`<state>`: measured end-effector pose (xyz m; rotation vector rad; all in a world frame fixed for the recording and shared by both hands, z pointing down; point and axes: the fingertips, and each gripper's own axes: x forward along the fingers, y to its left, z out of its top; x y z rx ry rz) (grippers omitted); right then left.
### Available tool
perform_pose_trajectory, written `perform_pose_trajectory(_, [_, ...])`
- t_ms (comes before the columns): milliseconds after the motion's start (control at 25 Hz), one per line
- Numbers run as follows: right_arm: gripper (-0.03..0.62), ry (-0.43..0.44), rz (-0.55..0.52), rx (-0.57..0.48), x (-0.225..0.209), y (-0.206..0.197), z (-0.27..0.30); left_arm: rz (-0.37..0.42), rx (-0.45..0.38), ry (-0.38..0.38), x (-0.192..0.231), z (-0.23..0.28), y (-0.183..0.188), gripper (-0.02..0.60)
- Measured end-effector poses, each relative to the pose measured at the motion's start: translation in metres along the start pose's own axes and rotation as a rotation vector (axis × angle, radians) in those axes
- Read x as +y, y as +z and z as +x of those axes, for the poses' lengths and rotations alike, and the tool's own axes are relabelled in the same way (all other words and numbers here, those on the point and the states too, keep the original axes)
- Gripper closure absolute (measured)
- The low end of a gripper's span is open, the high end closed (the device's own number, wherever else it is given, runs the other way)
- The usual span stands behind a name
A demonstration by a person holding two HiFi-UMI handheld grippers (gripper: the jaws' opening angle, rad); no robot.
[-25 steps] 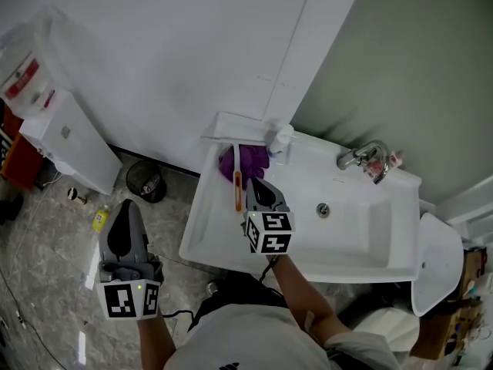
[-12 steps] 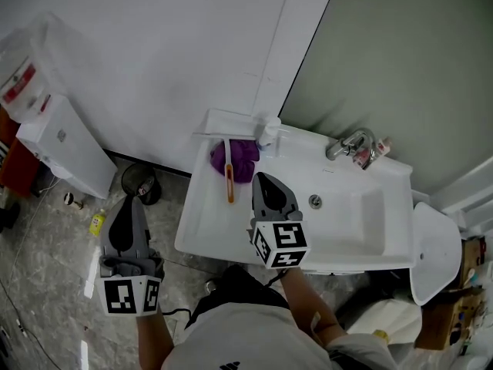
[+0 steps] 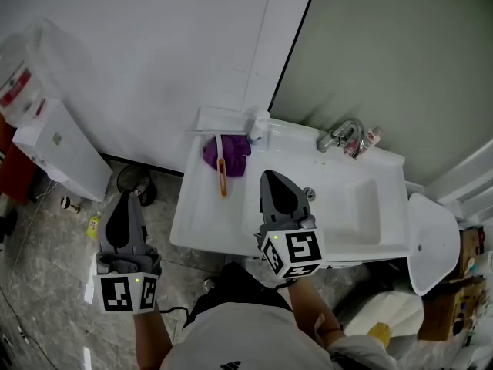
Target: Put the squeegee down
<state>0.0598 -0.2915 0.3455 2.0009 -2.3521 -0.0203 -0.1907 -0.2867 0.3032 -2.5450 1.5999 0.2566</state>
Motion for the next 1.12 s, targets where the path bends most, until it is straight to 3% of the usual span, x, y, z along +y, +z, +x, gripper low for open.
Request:
perform_pose_trajectory(480, [0.594, -0.016, -0.008, -0.074, -0.006, 0.025, -0.037, -0.006, -0.022, -0.025, -0.014, -0.011, 0.010, 0.575])
perform_pose_trajectory(1120, [0.593, 0.007, 0.017, -0.107, -0.001, 0.037, -0.042, -0.002, -0.036, -0.005, -0.012, -0.019, 0.016, 0.574])
